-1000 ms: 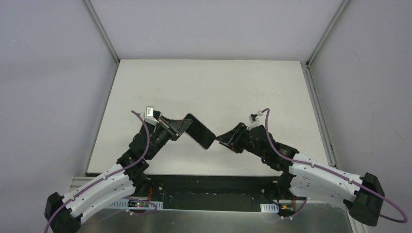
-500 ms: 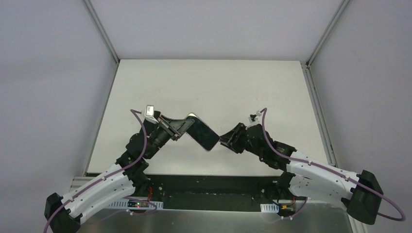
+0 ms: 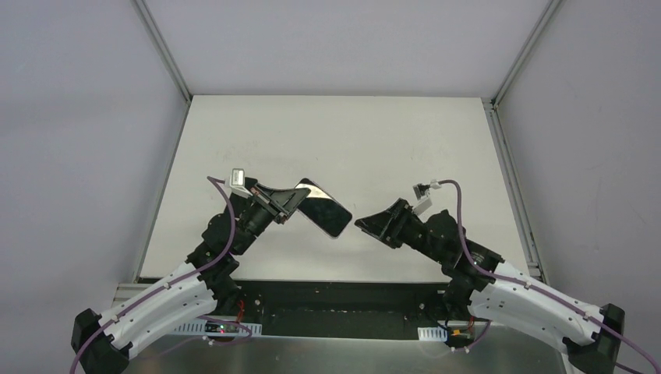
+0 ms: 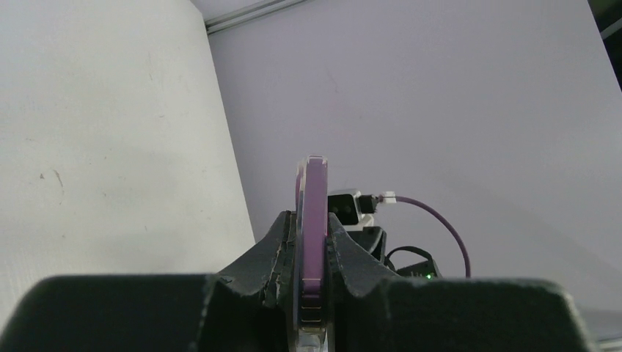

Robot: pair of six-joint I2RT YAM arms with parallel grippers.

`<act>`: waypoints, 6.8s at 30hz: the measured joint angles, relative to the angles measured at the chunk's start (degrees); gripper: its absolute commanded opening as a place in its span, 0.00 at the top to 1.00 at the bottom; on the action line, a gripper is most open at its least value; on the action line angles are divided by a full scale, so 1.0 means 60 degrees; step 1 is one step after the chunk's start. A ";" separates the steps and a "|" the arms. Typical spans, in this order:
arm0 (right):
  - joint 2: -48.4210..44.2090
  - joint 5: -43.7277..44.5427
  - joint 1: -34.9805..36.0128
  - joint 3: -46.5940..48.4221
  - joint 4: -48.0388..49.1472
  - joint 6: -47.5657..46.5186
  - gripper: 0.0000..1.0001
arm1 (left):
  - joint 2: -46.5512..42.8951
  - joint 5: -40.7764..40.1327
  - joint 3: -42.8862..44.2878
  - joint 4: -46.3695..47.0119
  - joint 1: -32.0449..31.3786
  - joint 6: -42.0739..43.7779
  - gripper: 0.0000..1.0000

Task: Take the phone out of the phone case
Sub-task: Remove the phone case from the phone.

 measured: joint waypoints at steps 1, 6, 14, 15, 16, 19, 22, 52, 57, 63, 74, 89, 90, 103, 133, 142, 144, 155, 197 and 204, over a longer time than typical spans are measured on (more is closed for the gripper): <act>-0.0062 -0.0095 0.0069 -0.0066 0.0168 -0.0069 0.44 | 0.0066 -0.0069 0.0004 0.0000 0.0000 -0.0044 1.00; 0.0146 -0.0688 0.0648 -0.0321 0.1166 -0.0470 0.44 | 0.0361 -0.0448 0.0055 -0.0015 0.0000 -0.0280 1.00; 0.0528 -0.0911 0.1173 -0.0321 0.2029 -0.0783 0.46 | 0.0433 -0.0783 0.0291 0.0000 0.0000 -0.0357 1.00; 0.0532 -0.0816 0.1188 -0.0321 0.2040 -0.0780 0.47 | 0.0433 -0.0783 0.0299 0.0011 0.0000 -0.0368 1.00; 0.0532 -0.0699 0.1191 -0.0321 0.2047 -0.0780 0.47 | 0.0433 -0.0783 0.0302 0.0015 0.0000 -0.0375 1.00; 0.0539 -0.0408 0.1191 -0.0321 0.2051 -0.0758 0.45 | 0.0437 -0.0783 0.0302 0.0007 0.0000 -0.0379 1.00; 0.0627 -0.0208 0.1191 -0.0321 0.2055 -0.0714 0.43 | 0.0455 -0.0776 0.0302 0.0011 0.0000 -0.0404 1.00; 0.1002 0.0153 0.1191 -0.0211 0.1985 -0.0375 0.41 | 0.0576 -0.0630 0.0310 0.0011 0.0000 -0.0477 1.00; 0.1286 0.0164 0.1191 -0.0193 0.1982 -0.0229 0.42 | 0.0667 -0.0627 0.0313 -0.0011 0.0007 -0.0404 1.00; 0.1610 0.0182 0.1191 -0.0157 0.1963 0.0026 0.44 | 0.0667 -0.0623 0.0313 -0.0073 0.0007 -0.0244 1.00; 0.1322 0.0171 0.1191 -0.0087 0.1738 0.0022 0.37 | 0.0390 -0.0627 0.0310 -0.0087 -0.0004 -0.0160 1.00; -0.1133 0.1450 0.1144 -0.0696 0.1304 -0.0495 0.40 | 0.0142 -0.0474 0.0310 0.0000 -0.0117 -0.0244 1.00; -0.1005 0.1446 0.1144 -0.0685 0.1300 -0.0488 0.40 | 0.0168 -0.0452 0.0310 0.0004 -0.0117 -0.0244 1.00; -0.0492 0.1388 0.1144 -0.0616 0.1650 -0.0379 0.41 | 0.0426 -0.0157 0.0310 0.0000 -0.0117 -0.0255 1.00; -0.0404 0.1464 0.1144 -0.0627 0.1781 -0.0018 0.53 | 0.0423 -0.0022 0.0310 -0.0004 -0.0117 -0.0266 1.00; -0.0240 0.1475 0.1144 -0.0627 0.1781 0.0018 0.53 | 0.0423 -0.0022 0.0310 -0.0004 -0.0117 -0.0266 1.00; -0.0182 0.1475 0.1144 -0.0627 0.1781 0.0022 0.53 | 0.0426 -0.0018 0.0310 -0.0004 -0.0117 -0.0270 1.00; 0.0393 0.1665 0.1107 -0.0637 0.2029 0.0368 0.53 | 0.0783 -0.0058 0.0401 0.0000 -0.0171 -0.0262 1.00; 0.1198 -0.1005 -0.0572 -0.1537 0.7104 0.1654 1.00 | 0.4065 -0.0222 0.1843 0.2404 -0.0812 -0.1428 0.96; 0.1191 -0.1443 -0.0714 -0.1537 0.6983 0.1756 1.00 | 0.3847 -0.0266 0.1545 0.2503 -0.0867 -0.1253 0.72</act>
